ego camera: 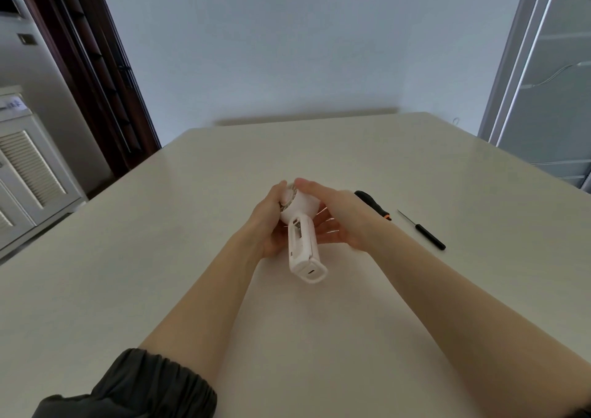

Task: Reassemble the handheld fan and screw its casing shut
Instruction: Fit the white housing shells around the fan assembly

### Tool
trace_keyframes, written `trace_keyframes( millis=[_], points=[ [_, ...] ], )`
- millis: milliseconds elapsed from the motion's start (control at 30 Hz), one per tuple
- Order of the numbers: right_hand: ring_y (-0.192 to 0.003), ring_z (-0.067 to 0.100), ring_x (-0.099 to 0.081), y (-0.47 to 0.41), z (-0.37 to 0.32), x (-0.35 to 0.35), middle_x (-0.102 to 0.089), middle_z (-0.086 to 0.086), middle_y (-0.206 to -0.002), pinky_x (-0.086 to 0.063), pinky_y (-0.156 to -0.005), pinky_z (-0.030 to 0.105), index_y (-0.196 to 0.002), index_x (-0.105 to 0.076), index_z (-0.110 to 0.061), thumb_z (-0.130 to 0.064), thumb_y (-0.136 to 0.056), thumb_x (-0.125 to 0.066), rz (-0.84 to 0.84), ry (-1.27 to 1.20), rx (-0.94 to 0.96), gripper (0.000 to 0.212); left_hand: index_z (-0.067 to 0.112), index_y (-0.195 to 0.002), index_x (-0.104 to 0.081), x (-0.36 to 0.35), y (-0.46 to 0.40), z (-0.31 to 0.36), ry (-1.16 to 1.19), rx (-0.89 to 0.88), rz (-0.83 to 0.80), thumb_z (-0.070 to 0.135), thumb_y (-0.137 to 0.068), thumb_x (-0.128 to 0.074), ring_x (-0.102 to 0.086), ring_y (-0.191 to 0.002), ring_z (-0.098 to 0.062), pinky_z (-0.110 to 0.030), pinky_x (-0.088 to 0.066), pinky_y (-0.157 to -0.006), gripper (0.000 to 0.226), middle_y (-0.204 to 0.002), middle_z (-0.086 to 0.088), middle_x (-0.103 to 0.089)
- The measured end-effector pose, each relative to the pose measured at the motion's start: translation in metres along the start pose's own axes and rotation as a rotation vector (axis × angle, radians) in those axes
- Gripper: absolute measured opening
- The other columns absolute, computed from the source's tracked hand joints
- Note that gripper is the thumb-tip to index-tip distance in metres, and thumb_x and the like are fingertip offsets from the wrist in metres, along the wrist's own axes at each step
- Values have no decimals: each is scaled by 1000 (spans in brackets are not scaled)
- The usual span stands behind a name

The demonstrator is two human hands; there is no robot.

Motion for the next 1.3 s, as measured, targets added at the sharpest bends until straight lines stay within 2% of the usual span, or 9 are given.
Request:
trace_keyframes(
  millis=[133, 267, 433, 567, 700, 800, 900, 1167, 1300],
  points=[
    [-47, 20, -66, 0, 0, -4, -66, 5, -51, -54, -48, 26, -92, -66, -4, -52, -71, -72, -3, 85, 24, 53, 8, -79, -57, 1, 0, -1, -27, 21, 12, 30, -80, -47, -55, -60, -24, -34, -47, -65, 24, -65, -7, -59],
    [-50, 21, -68, -2, -2, -8, -67, 7, -53, -56, -49, 27, -88, -67, -3, -52, -73, -71, 23, 153, 77, 52, 11, -63, -49, 3, -3, 2, -63, -45, 33, 26, -78, -43, -49, -49, -21, -27, -42, -53, 22, -55, -4, -51],
    [-62, 28, -71, -4, -6, -8, -72, 13, -69, -61, -66, 37, -96, -66, 0, -48, -76, -68, 68, 174, 126, 52, 13, -56, -41, -2, -3, 10, -19, -165, 53, 19, -82, -41, -45, -41, -16, -20, -41, -42, 26, -48, -1, -46],
    [-48, 14, -61, -2, -1, -10, -67, 4, -64, -54, -50, 24, -96, -67, -5, -57, -77, -64, 0, 184, 67, 55, 15, -53, -46, 1, -3, 9, -38, -182, 124, 24, -81, -42, -47, -45, -18, -24, -41, -49, 30, -47, 0, -49],
    [-63, 18, -64, 3, 4, -14, -69, 5, -75, -52, -58, 25, -91, -70, -10, -63, -74, -63, -133, 300, -23, 57, 16, -65, -54, 12, -6, 11, -68, -189, 245, 32, -83, -43, -54, -53, -22, -28, -45, -54, 27, -56, -3, -57],
    [-78, 24, -64, 7, 8, -20, -67, 10, -90, -52, -72, 30, -108, -65, -6, -46, -78, -70, -252, 297, -112, 51, 16, -68, -54, 20, -9, 13, -11, -161, 299, 33, -84, -44, -53, -54, -21, -26, -45, -53, 25, -58, -3, -56],
    [-80, 26, -67, 11, 7, -21, -69, 15, -91, -54, -78, 32, -112, -61, -1, -25, -82, -70, -338, 290, -143, 39, 17, -73, -55, 27, -10, 14, 26, -149, 333, 37, -86, -45, -53, -58, -21, -26, -45, -53, 26, -66, -4, -56],
    [-78, 34, -68, 15, 8, -22, -67, 24, -92, -57, -78, 40, -110, -56, 8, -4, -87, -61, -373, 262, -167, 26, 17, -77, -56, 31, -13, 13, 48, -135, 335, 44, -90, -45, -54, -56, -21, -28, -46, -52, 32, -68, -5, -58],
    [-73, 34, -68, 13, 8, -21, -66, 26, -89, -59, -70, 37, -112, -54, 12, 0, -88, -59, -355, 233, -176, 27, 18, -81, -58, 32, -15, 14, 49, -145, 323, 53, -91, -46, -58, -62, -22, -32, -50, -62, 38, -73, -5, -62]
  ],
)
Point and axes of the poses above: each hand's wrist, its own y-axis away from the middle knuckle, its own x-axis out of the back of the hand, z = x × y, the point moved 4 cm from there along -y, towards the middle knuckle
